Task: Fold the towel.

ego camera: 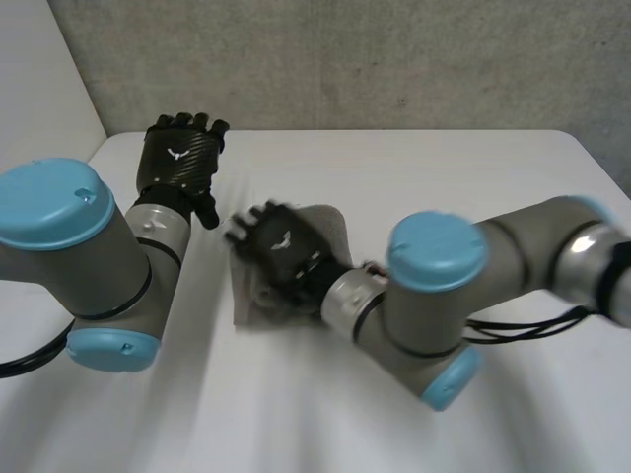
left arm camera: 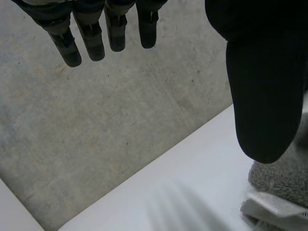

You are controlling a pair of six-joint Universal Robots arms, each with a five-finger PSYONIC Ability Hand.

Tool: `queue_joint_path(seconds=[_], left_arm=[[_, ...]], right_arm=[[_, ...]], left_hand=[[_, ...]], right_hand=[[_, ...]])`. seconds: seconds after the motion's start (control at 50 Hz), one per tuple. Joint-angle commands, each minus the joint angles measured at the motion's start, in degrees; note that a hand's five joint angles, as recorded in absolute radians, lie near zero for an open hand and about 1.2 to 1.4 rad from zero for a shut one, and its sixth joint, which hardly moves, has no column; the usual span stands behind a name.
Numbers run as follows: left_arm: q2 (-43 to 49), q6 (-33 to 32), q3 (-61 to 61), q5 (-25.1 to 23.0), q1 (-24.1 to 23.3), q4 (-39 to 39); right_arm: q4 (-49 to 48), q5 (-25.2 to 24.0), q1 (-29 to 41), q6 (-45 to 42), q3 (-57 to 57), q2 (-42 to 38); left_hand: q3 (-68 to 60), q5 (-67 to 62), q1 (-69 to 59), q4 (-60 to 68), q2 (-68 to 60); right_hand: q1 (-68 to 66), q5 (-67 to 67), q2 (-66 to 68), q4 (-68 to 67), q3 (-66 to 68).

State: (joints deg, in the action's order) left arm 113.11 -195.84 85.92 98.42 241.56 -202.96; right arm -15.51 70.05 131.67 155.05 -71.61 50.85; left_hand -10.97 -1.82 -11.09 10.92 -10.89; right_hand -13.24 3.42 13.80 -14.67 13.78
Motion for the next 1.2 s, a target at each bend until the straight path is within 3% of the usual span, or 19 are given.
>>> queue_joint_path(seconds=[0.02,0.1,0.22,0.44,0.56,0.68,0.76,0.84,0.94,1.04,1.14,1.2], left_arm=[[0.8,4.4,-0.7,-0.4,-2.0,-2.0],[2.9,8.9,-0.8,-0.7,-2.8,-2.8],[7.1,9.7,-1.7,-1.8,-3.7,-2.5],[17.3,9.7,-3.9,-2.3,-4.9,0.3],[19.0,9.6,-5.1,-2.3,-4.8,3.0],[17.6,9.5,-6.7,-2.4,-4.3,6.5],[10.1,9.7,-6.2,-2.4,-4.3,8.0],[4.7,9.9,-5.8,-2.1,-4.4,8.4],[-7.3,9.9,-4.9,-1.7,-4.0,10.5],[-11.8,9.9,-5.4,-0.6,-3.3,13.4],[-13.4,9.9,-8.6,5.1,-1.1,19.9],[-13.3,10.0,-9.2,5.2,-1.1,21.7]], right_arm=[[-0.8,1.8,-7.1,9.1,-6.6,8.7],[1.0,2.4,-9.9,14.7,-7.4,9.4],[4.3,2.4,-11.3,17.6,-5.6,8.0],[13.1,2.2,-10.7,20.5,7.7,-8.8],[15.8,2.7,-10.6,20.8,11.3,-12.0],[16.2,2.6,-11.1,21.0,10.9,-6.5],[15.8,3.3,-12.1,21.7,7.6,2.3],[15.7,6.2,-14.6,24.3,5.0,9.8],[15.7,13.3,-19.3,28.8,0.2,22.3],[17.4,15.2,-21.4,28.2,-0.7,25.6],[20.6,15.8,-23.4,24.7,-0.4,25.6],[21.7,16.4,-24.7,22.8,-0.2,25.6]], left_hand=[[-0.9,-0.1,-0.8,1.0,-1.0],[-0.9,-0.1,-0.8,1.0,-1.0],[-0.9,-0.1,-0.8,1.0,-1.0],[-1.1,-0.2,-1.0,1.1,-1.2],[-1.3,-0.4,-1.1,1.3,-1.3],[-1.4,-0.6,-1.3,1.5,-1.5],[-1.4,-0.6,-1.3,1.5,-1.5],[-0.9,-0.1,-0.8,1.0,-1.0],[-0.9,-0.1,-0.8,1.0,-1.0],[-1.6,-0.7,-1.5,1.6,-1.7],[-0.8,0.1,-0.6,0.8,-0.8],[-0.8,0.1,-0.6,0.8,-0.8]], right_hand=[[3.2,-3.4,-3.8,4.7,-3.8],[3.2,-3.4,-3.8,4.7,-3.8],[3.2,-3.4,-3.8,4.7,-3.8],[3.2,-3.4,-3.8,4.7,-3.8],[3.2,-3.4,-3.8,4.7,-3.8],[3.2,-3.4,-3.8,4.7,-3.8],[3.2,-3.4,-3.8,4.7,-3.8],[3.2,-3.4,-3.8,4.7,-3.8],[3.2,-3.4,-3.8,4.7,-3.8],[3.2,-3.4,-3.8,4.7,-3.8],[3.2,-3.4,-3.8,4.7,-3.8],[3.2,-3.4,-3.8,4.7,-3.8]])
